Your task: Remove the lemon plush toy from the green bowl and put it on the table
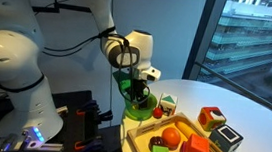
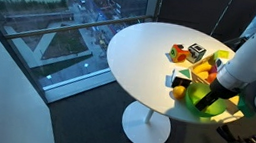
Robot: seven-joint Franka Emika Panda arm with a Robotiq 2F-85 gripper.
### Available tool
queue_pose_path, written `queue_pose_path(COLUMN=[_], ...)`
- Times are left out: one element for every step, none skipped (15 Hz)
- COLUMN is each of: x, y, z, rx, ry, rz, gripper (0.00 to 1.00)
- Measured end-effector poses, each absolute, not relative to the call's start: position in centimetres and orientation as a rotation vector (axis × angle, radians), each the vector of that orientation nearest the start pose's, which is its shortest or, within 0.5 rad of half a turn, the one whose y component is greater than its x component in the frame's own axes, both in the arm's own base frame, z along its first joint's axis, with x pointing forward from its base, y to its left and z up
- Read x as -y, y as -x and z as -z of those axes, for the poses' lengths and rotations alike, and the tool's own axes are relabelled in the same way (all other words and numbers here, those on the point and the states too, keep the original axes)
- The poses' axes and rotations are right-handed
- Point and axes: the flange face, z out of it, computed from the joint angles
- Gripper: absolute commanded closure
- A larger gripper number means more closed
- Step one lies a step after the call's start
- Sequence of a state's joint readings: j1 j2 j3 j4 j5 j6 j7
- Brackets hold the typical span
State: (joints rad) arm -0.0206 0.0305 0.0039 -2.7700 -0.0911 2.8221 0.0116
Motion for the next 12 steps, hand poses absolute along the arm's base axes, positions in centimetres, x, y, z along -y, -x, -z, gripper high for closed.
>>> queue_pose_path(x=[0.2,0.2,0.2,0.2,0.3,0.3,0.3,0.3,0.3,0.3,0.4,0.4], y=[-38.9,-39.1,-39.2,-39.4,-39.5,-39.7,-39.8,-39.9,-39.9,-40.0,-40.0,-40.0], z=[-20.7,-20.7,-20.7,-20.7,-20.7,-20.8,-20.8,-20.8,-20.7,-20.7,-20.6,-20.6], rx=[0.091,0.091,0.091,0.09,0.089,0.089,0.088,0.088,0.088,0.087,0.086,0.085], ry=[3.169,3.169,3.168,3.168,3.168,3.168,3.168,3.168,3.168,3.168,3.168,3.169], rz=[0.042,0.051,0.059,0.066,0.071,0.074,0.076,0.077,0.076,0.075,0.074,0.073], gripper=[0.0,0.0,0.0,0.0,0.0,0.0,0.0,0.0,0.0,0.0,0.0,0.0])
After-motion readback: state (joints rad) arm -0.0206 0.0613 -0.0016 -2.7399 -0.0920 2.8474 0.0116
